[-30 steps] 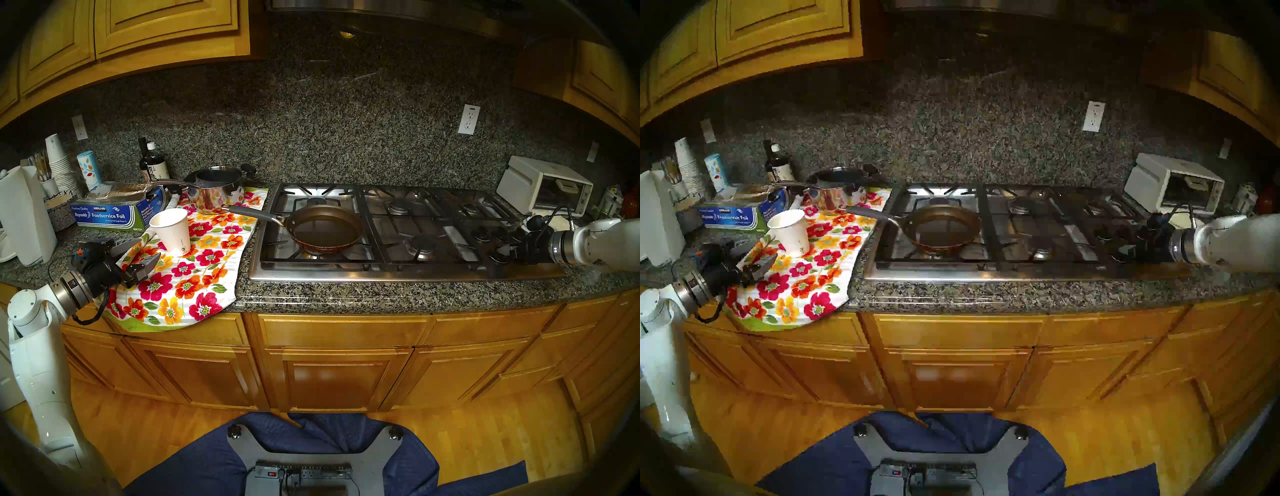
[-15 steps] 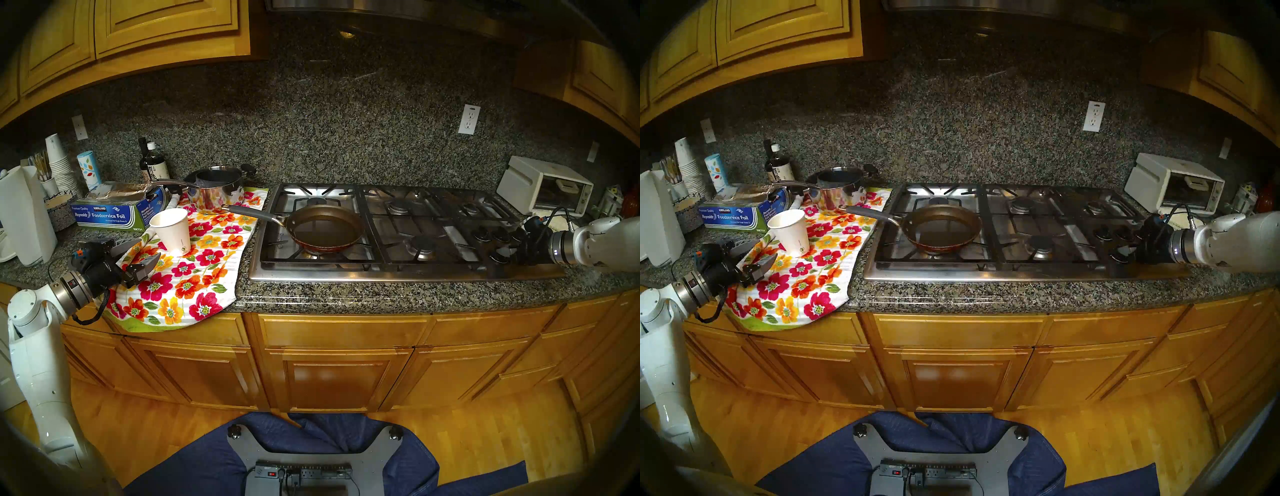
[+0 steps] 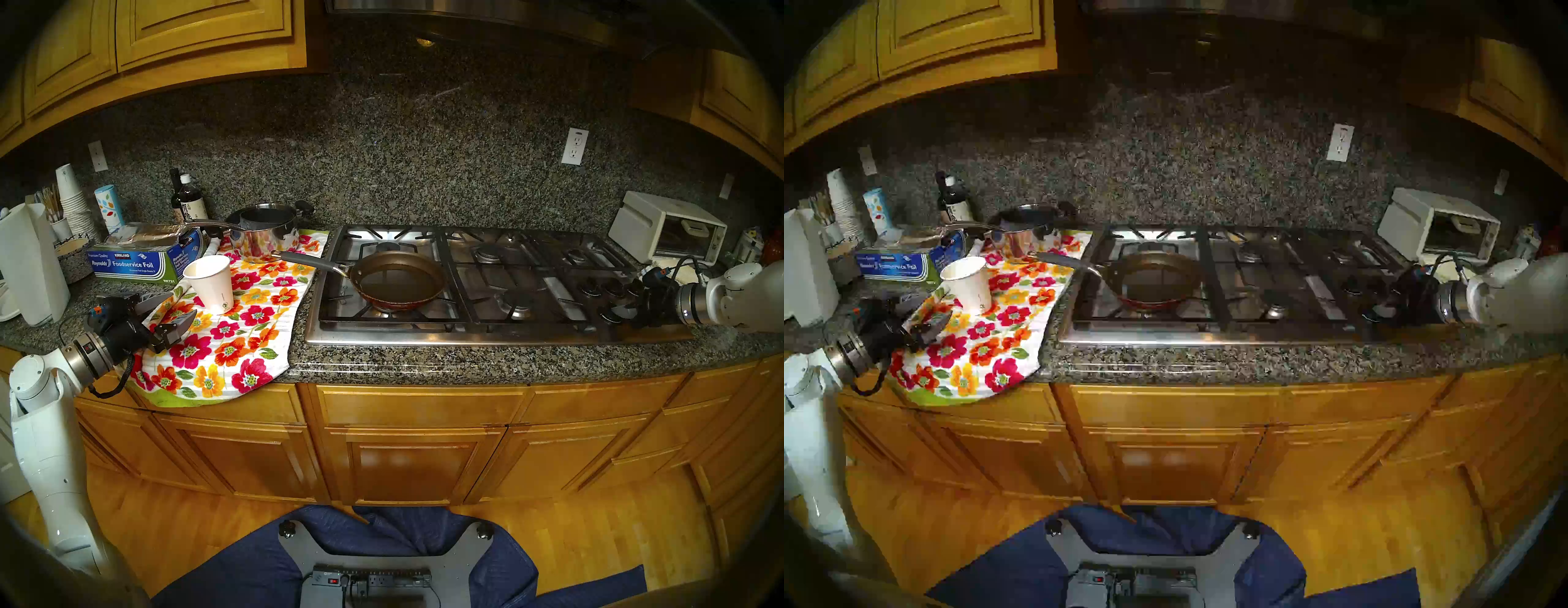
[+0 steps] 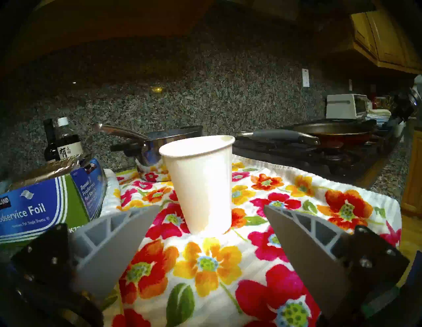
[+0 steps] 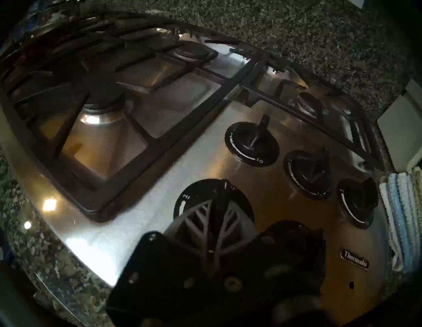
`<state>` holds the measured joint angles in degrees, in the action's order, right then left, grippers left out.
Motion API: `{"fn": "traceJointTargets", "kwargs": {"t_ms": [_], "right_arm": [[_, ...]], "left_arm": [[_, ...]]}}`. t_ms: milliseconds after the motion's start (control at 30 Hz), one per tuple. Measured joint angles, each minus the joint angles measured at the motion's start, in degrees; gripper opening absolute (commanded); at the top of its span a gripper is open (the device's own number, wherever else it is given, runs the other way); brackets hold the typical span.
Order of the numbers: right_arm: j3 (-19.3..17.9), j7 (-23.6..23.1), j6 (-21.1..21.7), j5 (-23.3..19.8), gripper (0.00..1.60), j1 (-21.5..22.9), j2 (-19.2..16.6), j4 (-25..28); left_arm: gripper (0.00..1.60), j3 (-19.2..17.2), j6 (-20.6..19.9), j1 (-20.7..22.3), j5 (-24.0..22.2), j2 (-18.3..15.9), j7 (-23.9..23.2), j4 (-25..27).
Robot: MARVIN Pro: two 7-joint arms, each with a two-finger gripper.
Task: Pick up the water cup, pour water into the pot, turn on the stove
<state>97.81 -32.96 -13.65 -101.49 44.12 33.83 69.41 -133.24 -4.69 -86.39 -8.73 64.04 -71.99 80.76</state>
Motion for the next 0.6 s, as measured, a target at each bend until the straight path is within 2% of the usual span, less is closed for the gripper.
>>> {"fn": "traceJointTargets", "kwargs": {"t_ms": [233,600], "right_arm": [[0.25,1.48,-2.02,1.43,0.0,-0.18,0.24,0.59],[1.2,4.13,-7.18,6.96,0.0,-1.32,1.82,0.39]], "left_arm": [[1.6,0.0,0.0,0.0,0.01,0.0,0.0,0.0],[1.6,0.0,0.0,0.0,0.02,0.0,-0.01,-0.02]]}}
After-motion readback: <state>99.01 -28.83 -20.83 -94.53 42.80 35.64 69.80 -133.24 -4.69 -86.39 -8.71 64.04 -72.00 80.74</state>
